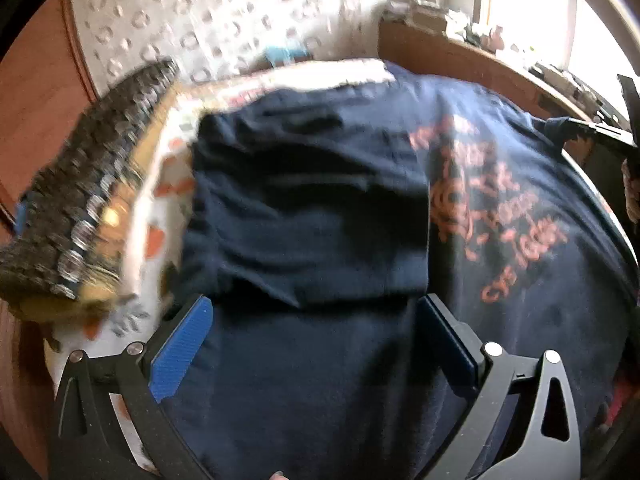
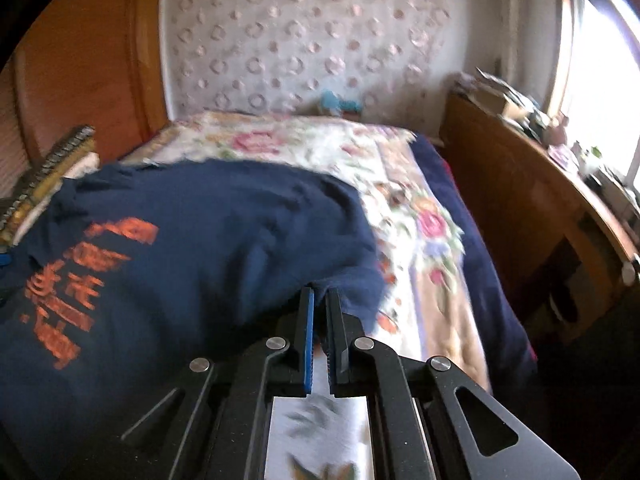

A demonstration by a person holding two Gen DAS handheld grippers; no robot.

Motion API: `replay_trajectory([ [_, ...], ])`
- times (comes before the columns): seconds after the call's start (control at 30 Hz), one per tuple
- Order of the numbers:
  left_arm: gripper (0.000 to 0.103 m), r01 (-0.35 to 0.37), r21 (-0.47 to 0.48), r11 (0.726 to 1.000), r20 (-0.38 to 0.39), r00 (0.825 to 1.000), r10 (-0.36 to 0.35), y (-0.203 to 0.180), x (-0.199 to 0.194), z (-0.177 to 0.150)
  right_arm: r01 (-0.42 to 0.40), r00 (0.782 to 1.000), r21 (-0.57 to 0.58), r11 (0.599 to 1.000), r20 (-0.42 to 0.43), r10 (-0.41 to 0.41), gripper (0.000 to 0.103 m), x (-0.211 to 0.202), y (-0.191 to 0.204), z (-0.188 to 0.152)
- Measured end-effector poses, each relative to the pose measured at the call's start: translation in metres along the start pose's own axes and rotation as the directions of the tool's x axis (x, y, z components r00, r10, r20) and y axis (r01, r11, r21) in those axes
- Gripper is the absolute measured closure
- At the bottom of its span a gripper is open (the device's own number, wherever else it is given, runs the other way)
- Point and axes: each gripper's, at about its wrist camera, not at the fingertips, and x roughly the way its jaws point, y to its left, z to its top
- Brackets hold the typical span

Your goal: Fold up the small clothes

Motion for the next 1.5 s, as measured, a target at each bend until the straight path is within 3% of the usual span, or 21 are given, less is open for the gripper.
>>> replay_trajectory([
  [0.17,0.001,-0.011,-0.026,1.0,0.141,0.99,0.014,-0.003,-0.032,0.009,-0.064,0.998,-0.04,0.997,0.009,0.064,0.098,0.002,0.032,0.0],
  [0.33,0.001,0.016,-0.077,0.997,0.27,0.963,0.005,-0.008,-0.056,0.015,-0.136,0.99,-0.055,0.989,-0.048,0.133,0.098,0.013,0.042,-0.018],
  [0.53,0.001,0.041,-0.113,0.993,0.365,0.931,0.003,-0.022,-0.063,0.02,-0.145,0.983,-0.067,0.987,-0.122,0.136,0.098,0.029,0.037,-0.031],
  [0.73,0.001,0.086,-0.13,0.988,0.415,0.91,-0.024,-0.029,-0.065,0.029,-0.161,0.977,-0.012,0.987,-0.147,0.157,0.098,0.025,0.029,-0.03],
  [0.87,0.001,0.085,-0.115,0.99,0.418,0.908,-0.029,-0.035,-0.064,0.034,-0.155,0.979,0.008,0.988,-0.136,0.155,0.091,0.01,0.02,-0.028],
  [0.93,0.001,0.083,-0.103,0.991,0.413,0.91,-0.033,-0.038,-0.063,0.036,-0.151,0.981,0.018,0.988,-0.121,0.152,0.065,-0.001,0.012,-0.027],
  [1.0,0.001,0.092,-0.089,0.992,0.399,0.916,-0.049,-0.041,-0.063,0.037,-0.153,0.983,0.026,0.988,-0.093,0.155,0.05,-0.011,0.012,-0.026],
  [1.17,0.001,0.077,-0.05,0.996,0.378,0.924,-0.052,-0.054,-0.063,0.035,-0.077,0.995,0.055,0.996,-0.057,0.08,0.049,-0.02,-0.005,-0.029],
  [1.23,0.001,0.087,-0.037,0.996,0.365,0.928,-0.067,-0.058,-0.063,0.034,-0.024,0.997,0.075,0.997,-0.076,0.03,0.049,-0.013,-0.016,-0.03],
  [1.5,0.001,0.112,-0.001,0.994,0.326,0.94,-0.106,-0.076,-0.058,0.027,0.03,0.988,0.16,0.987,-0.156,-0.005,0.049,0.039,-0.051,-0.026],
])
